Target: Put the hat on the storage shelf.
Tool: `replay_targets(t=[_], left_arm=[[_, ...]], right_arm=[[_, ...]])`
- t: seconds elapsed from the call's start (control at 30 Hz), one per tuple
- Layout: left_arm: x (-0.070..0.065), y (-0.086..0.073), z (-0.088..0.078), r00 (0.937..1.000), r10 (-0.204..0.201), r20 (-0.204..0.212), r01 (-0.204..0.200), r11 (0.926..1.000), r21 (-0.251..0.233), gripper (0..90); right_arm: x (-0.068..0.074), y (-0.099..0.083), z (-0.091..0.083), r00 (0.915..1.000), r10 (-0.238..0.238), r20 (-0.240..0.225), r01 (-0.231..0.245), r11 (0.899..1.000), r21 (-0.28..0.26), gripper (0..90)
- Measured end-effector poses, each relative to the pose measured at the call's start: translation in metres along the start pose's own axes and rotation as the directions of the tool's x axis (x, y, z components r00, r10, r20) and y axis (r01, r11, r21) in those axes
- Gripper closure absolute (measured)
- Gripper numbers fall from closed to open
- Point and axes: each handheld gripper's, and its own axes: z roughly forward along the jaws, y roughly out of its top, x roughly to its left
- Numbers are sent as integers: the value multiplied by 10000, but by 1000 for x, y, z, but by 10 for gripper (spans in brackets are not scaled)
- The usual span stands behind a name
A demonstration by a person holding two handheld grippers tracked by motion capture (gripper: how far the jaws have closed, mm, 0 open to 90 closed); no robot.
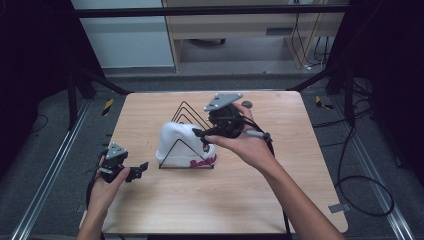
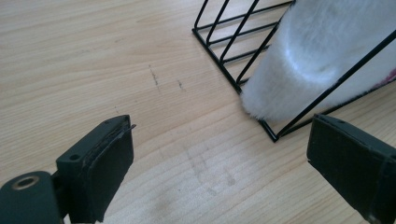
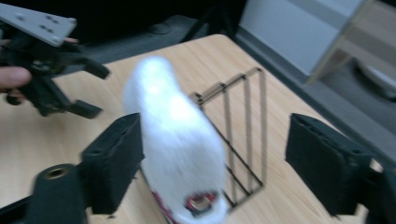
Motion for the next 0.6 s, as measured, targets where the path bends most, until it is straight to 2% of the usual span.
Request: replay_targets(t=[0.07, 0.1, 0.13, 0.23, 0.3, 0.33, 0.37, 0.4, 0.43, 0.47, 0.5, 0.53, 0.57, 0.6], left_arm=[[0, -1, 0, 10000, -5, -23, 5, 10000, 26, 64], [1, -2, 0, 10000, 18, -46, -17, 10000, 42, 63], [1, -3, 0, 10000, 21, -84, -21, 10000, 56, 63], [3, -6, 0, 9998, 154, -159, -151, 9997, 195, 59], [4, -10, 2, 9997, 95, -208, -89, 9996, 262, 59], [4, -10, 2, 9997, 95, -208, -89, 9996, 262, 59], [4, -12, 3, 9997, 112, -222, -106, 9995, 297, 59], [4, -13, 4, 9996, 149, -239, -140, 9993, 350, 59], [3, -15, 6, 9993, 264, -278, -250, 9984, 506, 59], [2, -17, 8, 9991, 275, -335, -254, 9978, 613, 59], [2, -17, 8, 9991, 275, -335, -254, 9978, 613, 59], [1, -18, 9, 9989, 293, -354, -270, 9975, 651, 59], [1, -18, 9, 9989, 293, -354, -270, 9975, 651, 59], [0, -19, 10, 9989, 325, -329, -303, 9973, 669, 59]], right_arm=[[-6, -11, -13, 9988, 277, 405, -272, 9995, -129, 118], [-12, -23, -22, 9965, 492, 672, -476, 9986, -244, 87], [-12, -23, -22, 9965, 492, 672, -476, 9986, -244, 87], [-21, -46, -37, 9911, 751, 1099, -724, 9970, -282, 83], [-31, -74, -48, 9866, 1061, 1241, -1052, 9944, -132, 82], [-31, -74, -48, 9866, 1061, 1241, -1052, 9944, -132, 82], [-36, -95, -53, 9828, 1307, 1306, -1323, 9912, 38, 82], [-36, -95, -53, 9828, 1307, 1306, -1323, 9912, 38, 82], [-38, -105, -55, 9801, 1440, 1367, -1470, 9891, 121, 83], [-43, -125, -57, 9742, 1653, 1534, -1700, 9853, 183, 106], [-43, -125, -57, 9742, 1653, 1534, -1700, 9853, 183, 106], [-45, -144, -57, 9702, 1695, 1729, -1783, 9833, 365, 126], [-45, -144, -57, 9702, 1695, 1729, -1783, 9833, 365, 126], [-46, -153, -57, 9685, 1715, 1805, -1819, 9824, 426, 133]])
